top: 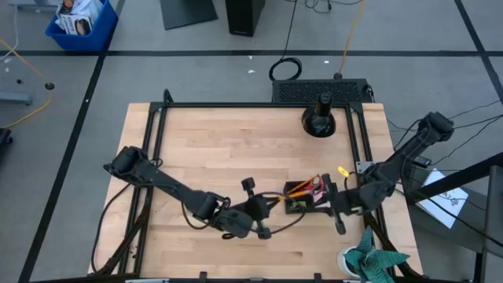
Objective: Pick and place office supplies into organizer
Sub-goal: Put the yellow pencil into the black desk organizer
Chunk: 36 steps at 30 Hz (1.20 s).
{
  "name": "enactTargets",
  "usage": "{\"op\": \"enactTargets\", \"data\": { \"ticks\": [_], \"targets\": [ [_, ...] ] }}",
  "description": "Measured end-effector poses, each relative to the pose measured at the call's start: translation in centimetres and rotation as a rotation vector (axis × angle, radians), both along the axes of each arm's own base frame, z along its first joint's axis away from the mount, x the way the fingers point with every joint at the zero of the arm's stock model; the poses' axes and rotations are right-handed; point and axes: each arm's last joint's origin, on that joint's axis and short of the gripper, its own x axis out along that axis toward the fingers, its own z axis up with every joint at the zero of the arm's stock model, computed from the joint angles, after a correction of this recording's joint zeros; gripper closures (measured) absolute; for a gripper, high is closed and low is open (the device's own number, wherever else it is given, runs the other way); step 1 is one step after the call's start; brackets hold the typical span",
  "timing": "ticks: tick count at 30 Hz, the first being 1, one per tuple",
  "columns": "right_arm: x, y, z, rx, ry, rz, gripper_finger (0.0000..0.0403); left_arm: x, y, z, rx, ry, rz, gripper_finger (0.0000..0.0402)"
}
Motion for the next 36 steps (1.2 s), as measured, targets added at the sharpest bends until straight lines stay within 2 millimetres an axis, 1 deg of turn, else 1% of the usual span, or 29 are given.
{"op": "enactTargets", "data": {
  "ticks": [4, 6, 9, 11, 14, 18, 21, 23, 26, 29, 32, 36],
  "targets": [
    [-0.3, 0.4, 0.7, 0.051, -0.187, 0.059, 0.0387, 0.1, -0.9, 0.9, 0.055, -0.060, -0.078, 0.0381],
    [-0.4, 0.3, 1.1, 0.074, -0.250, 0.080, 0.0370, 0.2, -1.1, 1.3, 0.055, -0.082, -0.122, 0.0388],
    [-0.5, 0.3, 1.9, 0.116, -0.320, 0.078, 0.0333, 0.3, -1.3, 1.5, 0.036, -0.103, -0.181, 0.0396],
    [-0.5, 0.2, 2.2, 0.129, -0.349, 0.074, 0.0304, 0.4, -1.3, 1.5, 0.033, -0.106, -0.192, 0.0392],
    [-0.5, 0.1, 2.5, 0.144, -0.375, 0.072, 0.0260, 0.8, -1.1, 1.0, 0.048, -0.101, -0.190, 0.0386],
    [-0.2, -0.1, 2.7, 0.170, -0.396, 0.095, 0.0210, 1.6, -0.5, 0.4, 0.041, -0.099, -0.227, 0.0395],
    [0.2, -0.3, 2.8, 0.186, -0.411, 0.074, 0.0188, 2.2, 0.2, -0.1, 0.040, -0.087, -0.230, 0.0396],
    [0.4, -0.5, 2.7, 0.191, -0.403, 0.061, 0.0181, 2.6, 0.5, -0.3, 0.037, -0.093, -0.231, 0.0389],
    [0.6, -0.7, 2.6, 0.192, -0.403, 0.042, 0.0184, 2.9, 0.9, -0.6, 0.042, -0.084, -0.238, 0.0384],
    [0.7, -0.8, 2.6, 0.190, -0.401, 0.038, 0.0206, 3.0, 1.1, -0.8, 0.044, -0.079, -0.237, 0.0389],
    [0.7, -0.8, 2.6, 0.190, -0.402, 0.036, 0.0251, 3.0, 1.1, -0.9, 0.047, -0.071, -0.247, 0.0397],
    [0.7, -0.8, 2.5, 0.186, -0.397, 0.036, 0.0340, 3.0, 1.1, -0.9, 0.047, -0.072, -0.245, 0.0388]
  ]
}}
